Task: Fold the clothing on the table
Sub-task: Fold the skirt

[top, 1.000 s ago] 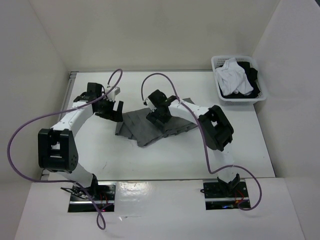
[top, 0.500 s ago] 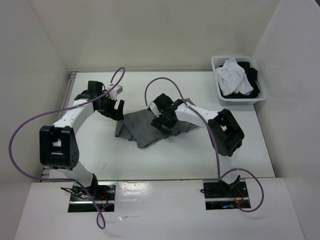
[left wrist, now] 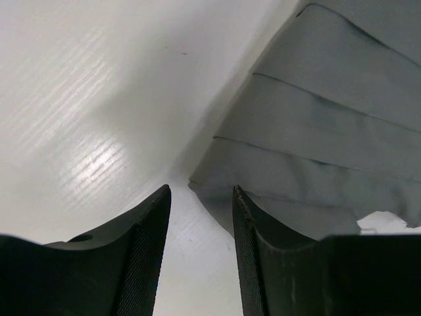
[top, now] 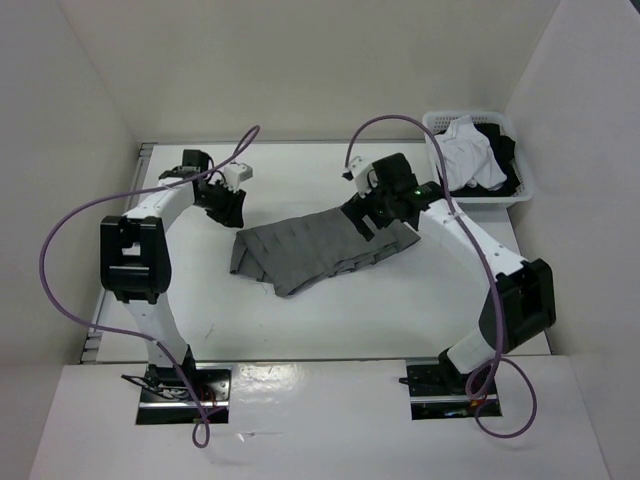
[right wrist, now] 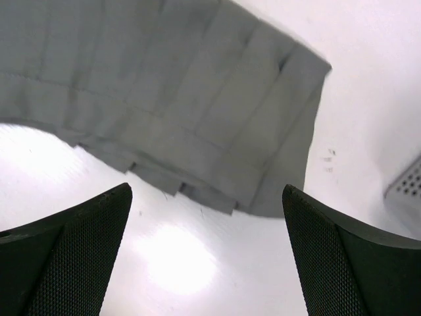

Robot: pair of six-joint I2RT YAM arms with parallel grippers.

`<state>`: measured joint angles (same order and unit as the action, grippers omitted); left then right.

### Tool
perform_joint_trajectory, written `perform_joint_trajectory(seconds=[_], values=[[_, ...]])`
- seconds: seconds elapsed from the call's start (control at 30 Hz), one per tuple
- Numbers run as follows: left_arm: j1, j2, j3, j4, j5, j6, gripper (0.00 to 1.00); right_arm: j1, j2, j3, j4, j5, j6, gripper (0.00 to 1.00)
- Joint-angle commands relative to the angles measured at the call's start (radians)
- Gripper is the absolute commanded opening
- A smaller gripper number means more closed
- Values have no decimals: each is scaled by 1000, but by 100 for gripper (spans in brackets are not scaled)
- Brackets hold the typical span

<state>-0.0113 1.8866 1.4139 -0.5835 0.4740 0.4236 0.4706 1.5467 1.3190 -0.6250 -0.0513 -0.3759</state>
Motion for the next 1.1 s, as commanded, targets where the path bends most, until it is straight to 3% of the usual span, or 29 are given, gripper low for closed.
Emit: perform_joint_trajectory(seconds=[0.0,0.27,0.63,1.07], values=[[14,42,43,-38,54,78,49,-33,-89,-47,-13,-47,-3,99],[14,103,74,-101,23,188,51,-92,-209,-101,14,-93,6,99],[5,167,74,-130,3,233,52,-119,-287,-141,24,-114,17,99],[-13,189,146,-229,138,299,53,-148,-339,-201,33,-142,26,99]])
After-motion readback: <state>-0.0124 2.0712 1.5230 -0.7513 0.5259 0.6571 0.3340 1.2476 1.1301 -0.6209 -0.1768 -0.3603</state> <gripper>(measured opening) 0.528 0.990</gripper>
